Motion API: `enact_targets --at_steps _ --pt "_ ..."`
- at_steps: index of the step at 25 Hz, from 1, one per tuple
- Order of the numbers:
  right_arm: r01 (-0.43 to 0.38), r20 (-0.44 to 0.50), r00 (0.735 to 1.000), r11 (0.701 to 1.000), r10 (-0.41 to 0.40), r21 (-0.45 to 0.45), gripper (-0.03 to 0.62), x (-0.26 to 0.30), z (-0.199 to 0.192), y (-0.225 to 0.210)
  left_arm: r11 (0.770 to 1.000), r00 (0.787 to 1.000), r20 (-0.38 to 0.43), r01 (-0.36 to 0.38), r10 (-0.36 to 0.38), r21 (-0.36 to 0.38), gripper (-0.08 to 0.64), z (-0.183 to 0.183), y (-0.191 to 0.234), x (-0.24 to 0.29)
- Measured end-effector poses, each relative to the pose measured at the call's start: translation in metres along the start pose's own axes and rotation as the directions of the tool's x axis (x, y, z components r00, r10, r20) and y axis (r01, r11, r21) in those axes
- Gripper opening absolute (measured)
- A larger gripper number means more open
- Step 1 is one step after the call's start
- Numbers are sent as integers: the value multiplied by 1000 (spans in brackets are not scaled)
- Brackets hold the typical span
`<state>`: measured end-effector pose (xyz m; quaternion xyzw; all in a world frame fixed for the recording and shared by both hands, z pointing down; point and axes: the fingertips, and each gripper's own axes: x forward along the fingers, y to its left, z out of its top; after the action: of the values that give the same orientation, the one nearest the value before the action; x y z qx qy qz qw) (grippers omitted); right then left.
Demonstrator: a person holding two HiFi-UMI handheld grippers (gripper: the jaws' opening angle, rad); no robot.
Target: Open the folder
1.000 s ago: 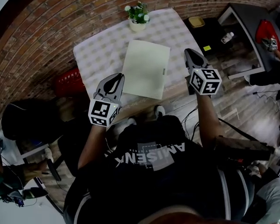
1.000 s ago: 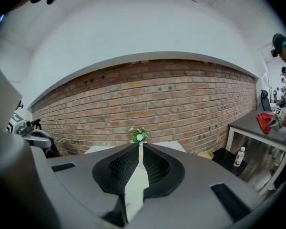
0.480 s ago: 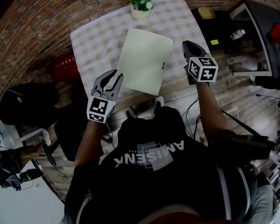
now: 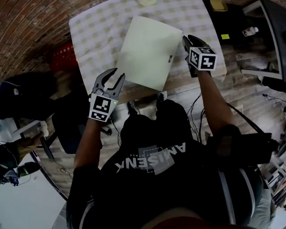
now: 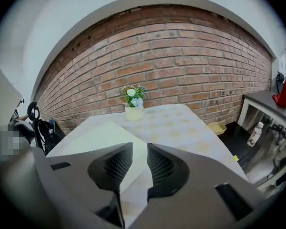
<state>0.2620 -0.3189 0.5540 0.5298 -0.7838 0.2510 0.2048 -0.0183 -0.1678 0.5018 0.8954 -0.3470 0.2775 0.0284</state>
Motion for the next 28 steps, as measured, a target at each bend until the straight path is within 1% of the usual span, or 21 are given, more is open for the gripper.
enact_targets --at_steps 2,5,9,11,16,20,23,25,28 --pt "1 -15 1000 1000 -1 4 126 8 -6 -1 1000 1000 -16 10 -9 19 135 -9 -3 1" --pt "0 -30 1000 1000 1 22 126 20 -14 -4 999 997 -69 27 -24 45 160 -32 -12 5" --pt "-4 -26 1000 999 5 46 126 30 -16 -8 989 993 -108 61 -47 137 178 -39 -23 14" --pt "-6 -25 1000 998 8 58 126 34 -17 -10 982 991 -120 74 -54 171 189 -41 -27 16" --pt "-3 -45 999 997 7 81 126 43 -26 -13 971 987 -147 102 -71 215 204 -48 -36 19" --pt "-3 -50 999 995 8 97 129 44 -26 -18 964 984 -162 110 -71 242 209 -51 -37 23" --pt "0 -52 999 993 6 121 130 43 -28 -20 958 981 -182 115 -68 262 210 -61 -35 23" --pt "-1 -51 999 992 8 123 132 43 -30 -18 951 977 -204 121 -63 284 212 -69 -36 21" --pt "-1 -46 999 992 7 127 132 43 -29 -18 931 969 -238 141 -60 338 219 -79 -37 21"
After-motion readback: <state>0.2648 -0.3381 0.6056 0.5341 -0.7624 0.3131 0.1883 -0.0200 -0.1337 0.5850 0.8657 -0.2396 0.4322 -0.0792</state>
